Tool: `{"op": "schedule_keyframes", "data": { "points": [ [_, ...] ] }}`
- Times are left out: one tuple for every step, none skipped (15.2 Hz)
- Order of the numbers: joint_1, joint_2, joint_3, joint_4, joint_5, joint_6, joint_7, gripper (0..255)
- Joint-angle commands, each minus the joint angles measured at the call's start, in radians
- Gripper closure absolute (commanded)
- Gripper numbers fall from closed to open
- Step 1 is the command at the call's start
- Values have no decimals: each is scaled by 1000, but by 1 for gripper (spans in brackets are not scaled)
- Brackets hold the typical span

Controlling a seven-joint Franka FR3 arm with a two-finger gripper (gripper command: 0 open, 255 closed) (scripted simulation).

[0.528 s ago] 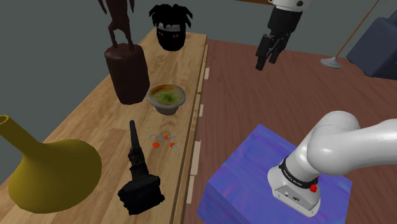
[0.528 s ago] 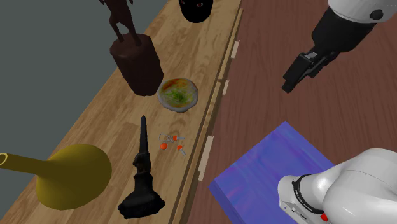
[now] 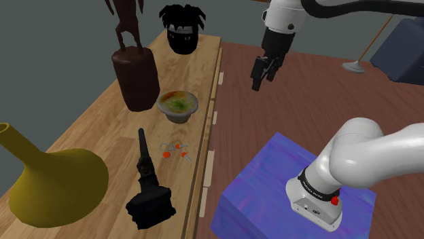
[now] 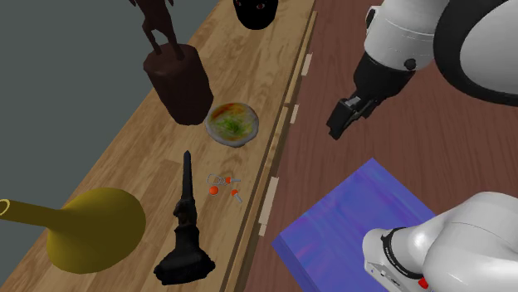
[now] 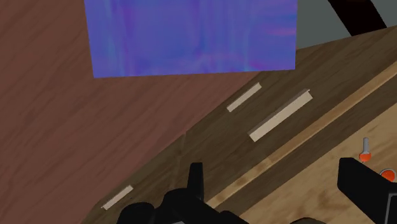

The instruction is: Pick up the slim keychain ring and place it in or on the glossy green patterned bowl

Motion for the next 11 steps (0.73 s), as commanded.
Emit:
{"op": "schedule_keyframes", "data": {
  "points": [
    [18,32,33,-21,18,60,17,0],
    [27,49,48,-29,26,88,24,0],
    [35,67,63,-37,33,115,31,0],
    [43,86,79,-43,40,143,38,0],
    [51,106,94,-48,46,171,45,0],
    [59,128,110,-52,52,198,53,0],
    [67,150,125,-54,57,226,60,0],
    [74,173,141,-56,61,253,68,0],
    [81,198,156,-56,64,281,76,0],
    [88,223,172,-56,67,308,84,0],
    [94,250,188,-54,69,335,92,0]
  ]
}}
